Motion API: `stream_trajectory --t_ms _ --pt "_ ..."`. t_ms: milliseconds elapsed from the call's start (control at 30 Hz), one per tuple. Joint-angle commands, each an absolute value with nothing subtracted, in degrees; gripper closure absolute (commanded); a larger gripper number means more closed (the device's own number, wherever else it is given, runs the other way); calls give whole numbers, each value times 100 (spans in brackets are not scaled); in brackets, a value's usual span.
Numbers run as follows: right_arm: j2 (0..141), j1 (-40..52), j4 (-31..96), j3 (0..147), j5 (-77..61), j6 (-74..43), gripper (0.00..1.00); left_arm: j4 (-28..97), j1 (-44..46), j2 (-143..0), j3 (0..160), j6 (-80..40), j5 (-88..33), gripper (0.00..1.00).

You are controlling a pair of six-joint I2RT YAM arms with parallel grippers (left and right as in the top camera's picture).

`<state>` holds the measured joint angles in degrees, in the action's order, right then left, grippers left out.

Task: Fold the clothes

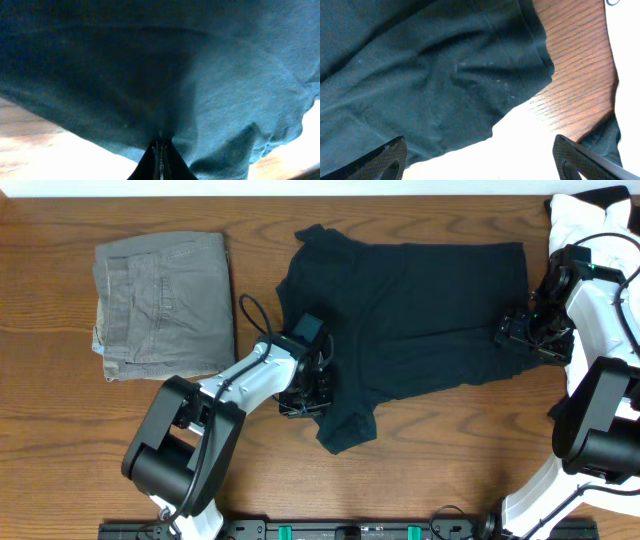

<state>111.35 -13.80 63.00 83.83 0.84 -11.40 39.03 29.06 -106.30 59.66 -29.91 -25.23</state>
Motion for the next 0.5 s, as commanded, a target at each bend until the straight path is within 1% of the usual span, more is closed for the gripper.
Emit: stream_trajectory --t_ms 0,267,367,467 --pt "11113 -1347 6307 8348 60 -1063 9 4178 2563 -10844 5940 -2630 -2311 94" --pt "11113 -1347 6324 8348 60 -1063 9 4707 1691 -10844 5937 -2097 -1791 94" --pt "11113 -1347 6324 8348 60 -1063 9 4847 1503 -10844 5937 -2056 -1321 94" --pt "11113 -1347 6322 8348 60 -1066 9 4860 1446 -10844 5937 -1986 -1321 94"
